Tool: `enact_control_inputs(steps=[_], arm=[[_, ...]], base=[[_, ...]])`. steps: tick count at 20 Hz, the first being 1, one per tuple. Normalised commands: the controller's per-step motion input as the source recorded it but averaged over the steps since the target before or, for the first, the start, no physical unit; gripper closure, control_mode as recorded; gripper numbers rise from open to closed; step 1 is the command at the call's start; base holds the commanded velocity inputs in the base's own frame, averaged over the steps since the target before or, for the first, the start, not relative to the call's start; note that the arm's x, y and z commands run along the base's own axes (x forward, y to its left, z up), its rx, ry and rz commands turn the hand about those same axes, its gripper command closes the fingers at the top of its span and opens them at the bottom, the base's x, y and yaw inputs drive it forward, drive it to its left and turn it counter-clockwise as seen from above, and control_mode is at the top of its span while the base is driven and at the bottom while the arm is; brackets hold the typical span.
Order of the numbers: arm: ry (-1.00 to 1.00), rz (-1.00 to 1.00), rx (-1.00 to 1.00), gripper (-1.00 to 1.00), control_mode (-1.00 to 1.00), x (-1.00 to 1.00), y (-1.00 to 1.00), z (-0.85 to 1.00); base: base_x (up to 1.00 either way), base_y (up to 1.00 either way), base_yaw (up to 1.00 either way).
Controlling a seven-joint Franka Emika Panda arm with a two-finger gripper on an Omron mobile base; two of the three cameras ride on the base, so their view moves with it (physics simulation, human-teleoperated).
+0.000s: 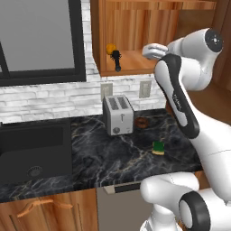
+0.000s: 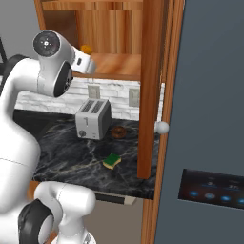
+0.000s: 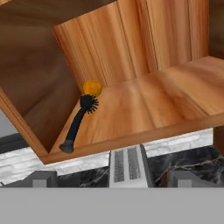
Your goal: Pick the dish brush and sponge from the cabinet and place them on the counter.
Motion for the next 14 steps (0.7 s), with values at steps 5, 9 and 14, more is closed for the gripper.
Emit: enact_control_inputs(steps=[5,9,14], arm=[[0.00,0.01,0.04,-1.00,-1.00,0.48,0.00,0.00],[0.00,0.00,0.01,-1.00,-1.00,0.42,0.01,0.00],[0.00,0.00,0.00,-1.00,-1.00,0.34,0.06,-0.08]], base=[[0.00,0.00,0.00],[0.00,0.00,0.00],[0.00,0.00,0.00]])
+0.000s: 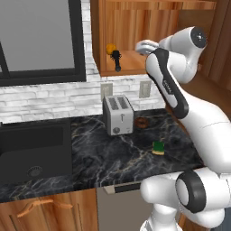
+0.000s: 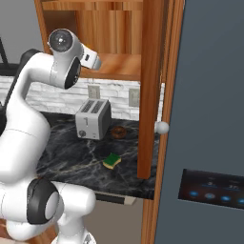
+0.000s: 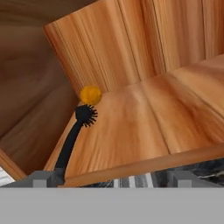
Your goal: Pick the dish brush and sponge from the cabinet and place them on the counter.
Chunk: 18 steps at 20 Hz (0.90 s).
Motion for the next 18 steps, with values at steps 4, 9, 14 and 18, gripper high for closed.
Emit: enact_control_inputs(steps=[4,9,14,18], arm=[[0.00,0.00,0.00,-1.00,-1.00,0.30,0.13,-0.11],[0.00,0.00,0.00,-1.00,-1.00,0.28,0.02,-0.09],[0.00,0.01,0.00,-1.00,-1.00,0.36,0.06,-0.02],[0.00,0.04,0.02,-1.00,-1.00,0.37,0.17,0.00]], base=[[0.00,0.00,0.00],[0.00,0.00,0.00],[0.00,0.00,0.00],[0.00,0.00,0.00]])
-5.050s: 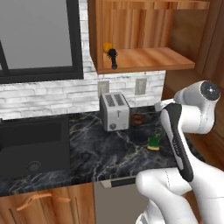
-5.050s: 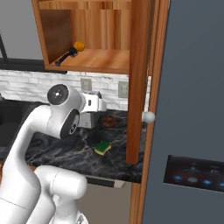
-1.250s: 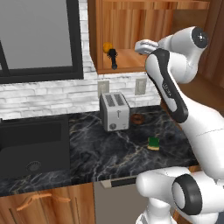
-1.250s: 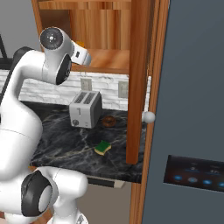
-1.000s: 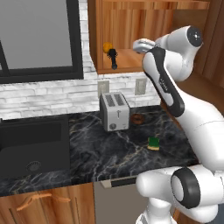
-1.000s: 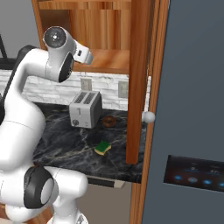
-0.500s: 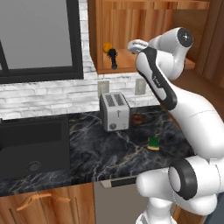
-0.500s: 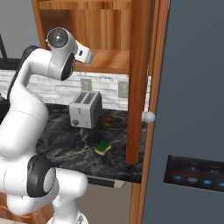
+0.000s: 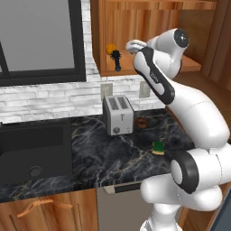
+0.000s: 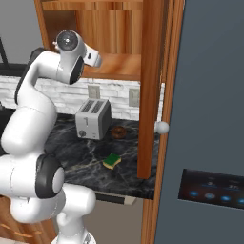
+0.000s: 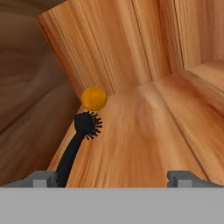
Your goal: Pick the dish brush and sponge from the cabinet and place them on the counter.
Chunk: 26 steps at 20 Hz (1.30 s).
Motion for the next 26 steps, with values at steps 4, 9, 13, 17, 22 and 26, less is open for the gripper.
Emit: enact_control_inputs(steps=[4,9,13,17,22,26], arm=[[0.00,0.04,0.02,-1.00,-1.00,0.33,0.11,0.00],[0.02,0.03,0.00,-1.00,-1.00,0.38,0.06,0.00],[0.03,0.03,0.00,-1.00,-1.00,0.40,0.12,-0.03],[0.02,0.03,0.00,-1.00,-1.00,0.36,0.14,-0.05],[0.00,0.02,0.00,-1.00,-1.00,0.17,0.06,-0.06],[0.00,0.01,0.00,-1.00,-1.00,0.05,0.08,-0.13]], base=[[0.00,0.00,0.00],[0.00,0.00,0.00],[0.00,0.00,0.00],[0.00,0.00,0.00],[0.00,0.00,0.00],[0.00,0.00,0.00]])
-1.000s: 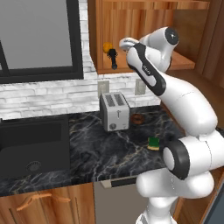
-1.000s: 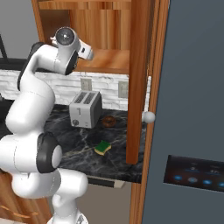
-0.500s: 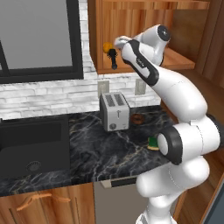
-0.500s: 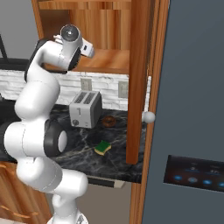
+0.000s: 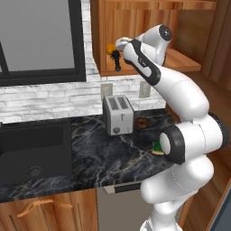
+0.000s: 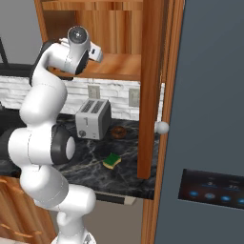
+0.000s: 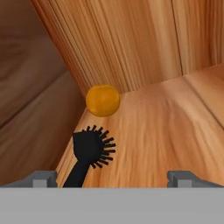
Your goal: Pick the dish brush and sponge from the cabinet and place them on the counter.
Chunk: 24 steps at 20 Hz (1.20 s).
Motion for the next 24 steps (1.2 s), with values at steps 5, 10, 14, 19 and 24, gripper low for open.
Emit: enact_control_inputs(steps=[5,10,14,19,24], arm=[[0.00,0.01,0.00,-1.00,-1.00,0.06,0.20,-0.17],[0.00,0.01,0.00,-1.00,-1.00,0.10,0.13,-0.06],[0.02,0.01,0.00,-1.00,-1.00,0.20,0.03,-0.05],[0.06,0.01,0.00,-1.00,-1.00,0.30,0.04,-0.11],[0.07,0.00,0.00,-1.00,-1.00,0.32,0.09,-0.09]], base=[[0.00,0.00,0.00],[0.00,0.00,0.00],[0.00,0.00,0.00],[0.00,0.00,0.00],[0.00,0.00,0.00]])
